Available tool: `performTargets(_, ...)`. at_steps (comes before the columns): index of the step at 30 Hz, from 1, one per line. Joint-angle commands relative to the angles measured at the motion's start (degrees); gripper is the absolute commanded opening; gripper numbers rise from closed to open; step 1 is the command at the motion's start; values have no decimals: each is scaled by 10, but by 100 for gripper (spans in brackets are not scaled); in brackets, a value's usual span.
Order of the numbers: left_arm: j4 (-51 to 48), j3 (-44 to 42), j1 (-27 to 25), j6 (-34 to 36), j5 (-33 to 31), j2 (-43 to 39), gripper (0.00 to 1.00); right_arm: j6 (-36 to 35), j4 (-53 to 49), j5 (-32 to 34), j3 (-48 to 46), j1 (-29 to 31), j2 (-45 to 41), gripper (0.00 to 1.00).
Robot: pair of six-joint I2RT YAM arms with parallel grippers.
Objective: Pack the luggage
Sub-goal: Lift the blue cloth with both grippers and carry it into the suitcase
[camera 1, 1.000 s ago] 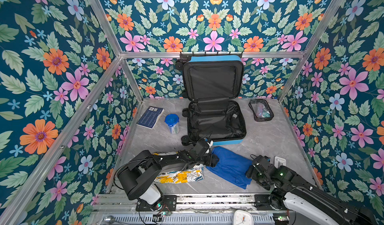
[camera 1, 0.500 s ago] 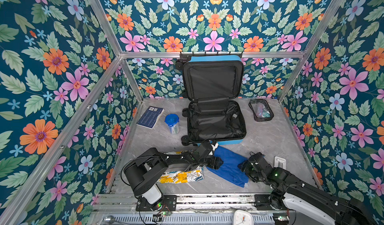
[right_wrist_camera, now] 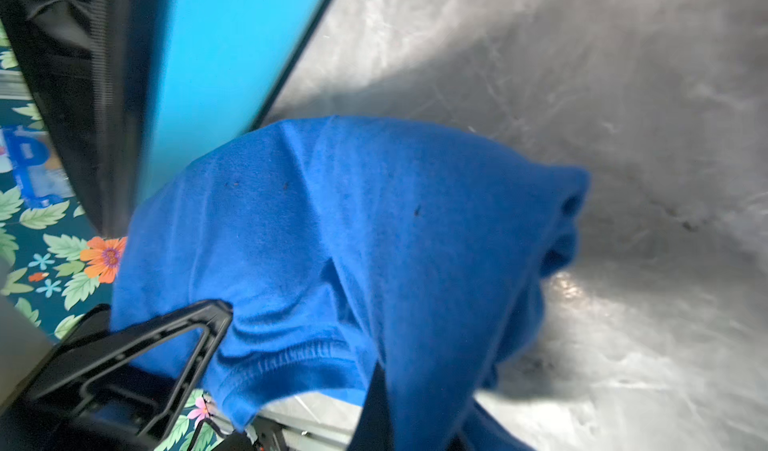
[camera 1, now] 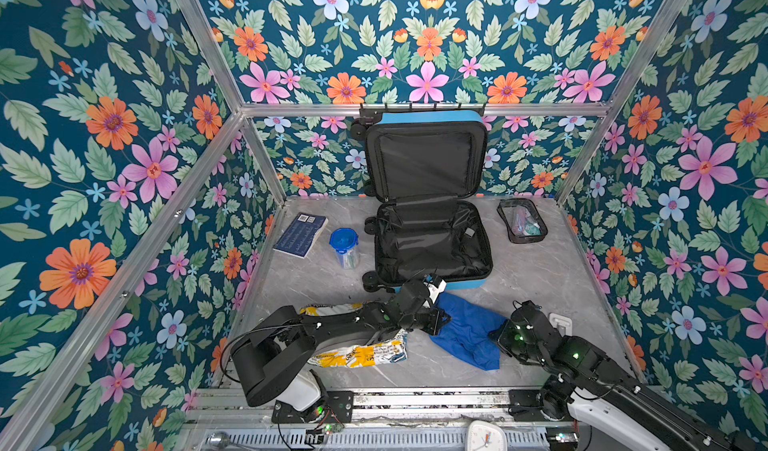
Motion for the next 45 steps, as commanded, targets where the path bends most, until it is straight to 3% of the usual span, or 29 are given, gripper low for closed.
performTargets(1, -41, 29, -14, 14, -11, -25, 1, -62, -34, -14, 62, 1, 29, 0)
performTargets(6, -103, 65, -23, 23, -53, -79, 0, -123, -82, -9, 174, 0, 65, 0)
performTargets(14, -202, 185, -17, 85, -229, -122, 0, -244, -81, 11, 379, -8, 180, 0)
performTargets(19, -223, 268, 33, 127, -293, -75, 0, -291, -18, -73, 484, -79, 297, 0)
performTargets(26, -185, 307, 166, 138, -281, -16, 0, -340, 24, -148, 622, -152, 476, 0)
performTargets(29, -174, 327, 200, 151, -272, 22, 0, -348, 39, -186, 667, -177, 554, 0)
performTargets(38, -151, 382, 237, 151, -234, 153, 0, -421, -67, -197, 904, -200, 810, 0)
performTargets(45, -145, 384, 262, 137, -223, 213, 0, -442, -111, -179, 978, -199, 905, 0)
